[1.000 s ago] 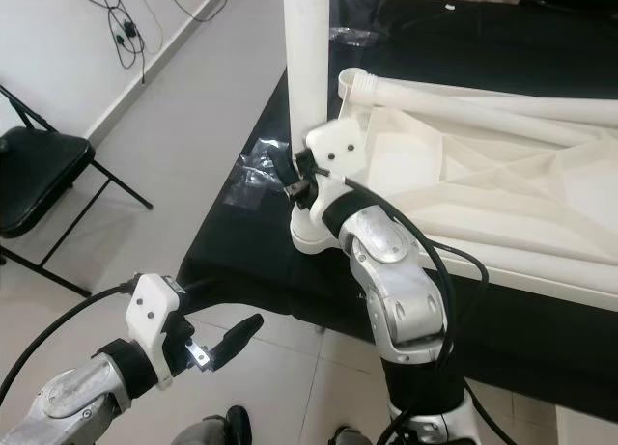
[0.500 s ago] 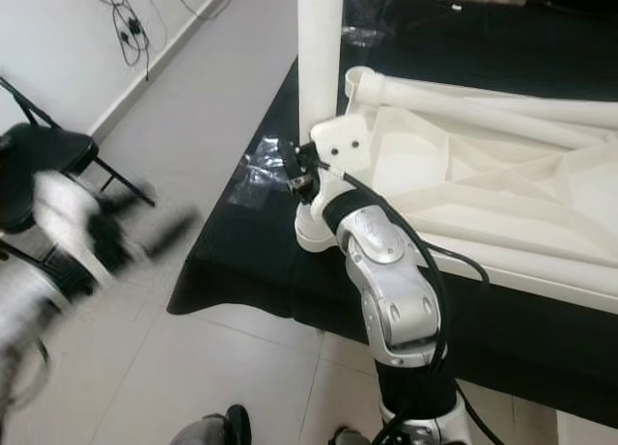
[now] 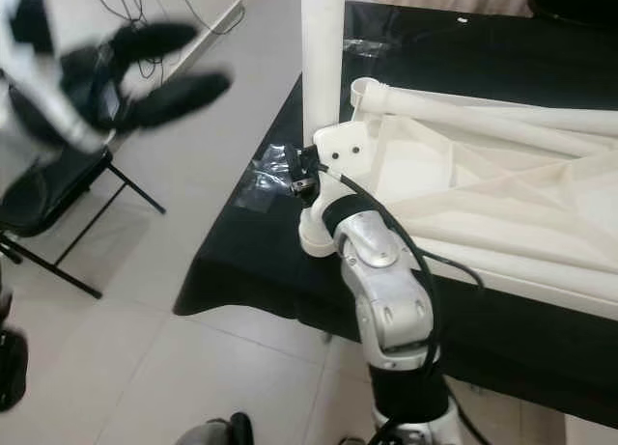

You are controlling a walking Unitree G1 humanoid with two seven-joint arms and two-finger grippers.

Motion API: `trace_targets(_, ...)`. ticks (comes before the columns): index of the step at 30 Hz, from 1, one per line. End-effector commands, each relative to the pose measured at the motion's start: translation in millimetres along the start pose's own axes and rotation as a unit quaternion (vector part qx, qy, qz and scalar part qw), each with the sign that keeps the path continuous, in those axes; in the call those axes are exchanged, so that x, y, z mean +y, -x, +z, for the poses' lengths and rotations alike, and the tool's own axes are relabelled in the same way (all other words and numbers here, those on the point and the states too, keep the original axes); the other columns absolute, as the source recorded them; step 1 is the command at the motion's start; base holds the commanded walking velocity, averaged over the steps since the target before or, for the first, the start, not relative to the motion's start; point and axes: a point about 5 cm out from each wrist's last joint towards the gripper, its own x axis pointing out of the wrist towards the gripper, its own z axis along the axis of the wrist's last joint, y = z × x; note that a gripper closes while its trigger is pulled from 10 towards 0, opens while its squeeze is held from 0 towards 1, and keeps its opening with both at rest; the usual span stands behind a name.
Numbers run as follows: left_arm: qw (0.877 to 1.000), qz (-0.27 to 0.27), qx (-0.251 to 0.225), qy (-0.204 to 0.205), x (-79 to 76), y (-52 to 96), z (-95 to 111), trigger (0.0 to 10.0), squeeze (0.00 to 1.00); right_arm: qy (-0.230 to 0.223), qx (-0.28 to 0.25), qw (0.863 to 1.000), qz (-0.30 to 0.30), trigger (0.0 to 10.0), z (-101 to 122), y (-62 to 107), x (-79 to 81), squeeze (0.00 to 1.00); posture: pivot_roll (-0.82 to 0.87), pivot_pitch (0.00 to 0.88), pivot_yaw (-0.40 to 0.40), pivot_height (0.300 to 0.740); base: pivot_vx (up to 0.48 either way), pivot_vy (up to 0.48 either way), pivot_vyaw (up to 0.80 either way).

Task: Building children table

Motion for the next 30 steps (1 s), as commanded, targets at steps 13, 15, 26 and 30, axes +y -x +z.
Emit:
trace_targets(13, 0.99, -0.126, 0.045, 0.049, 11.7, -69.6, -24.7, 10.0, 0.0, -0.036, 0.035, 0.998, 0.028, 10.0, -9.8, 4.9, 20.1, 0.0, -0.02, 0.206, 0.109, 0.74, 0.0, 0.0, 0.0)
trace_targets(15, 0.987, -0.141, 0.051, 0.053, 9.9, -73.6, -25.5, 9.6, 0.0, -0.037, 0.034, 0.998, 0.03, 10.0, -9.3, 4.9, 21.2, 0.0, -0.02, 0.207, 0.111, 0.74, 0.0, 0.0, 0.0)
trace_targets(26, 0.976, -0.193, 0.078, 0.058, 10.8, -90.3, -28.9, 0.0, 0.0, -0.046, 0.022, 0.998, 0.041, 10.0, -3.4, 4.7, 26.9, 0.0, -0.01, 0.208, 0.114, 0.74, 0.0, 0.0, 0.0)
trace_targets(30, 0.974, -0.202, 0.083, 0.061, 9.1, -90.9, -31.3, 0.0, 0.0, -0.049, 0.016, 0.998, 0.046, 10.0, -1.4, 5.2, 28.6, 0.0, -0.01, 0.209, 0.115, 0.74, 0.0, 0.0, 0.0)
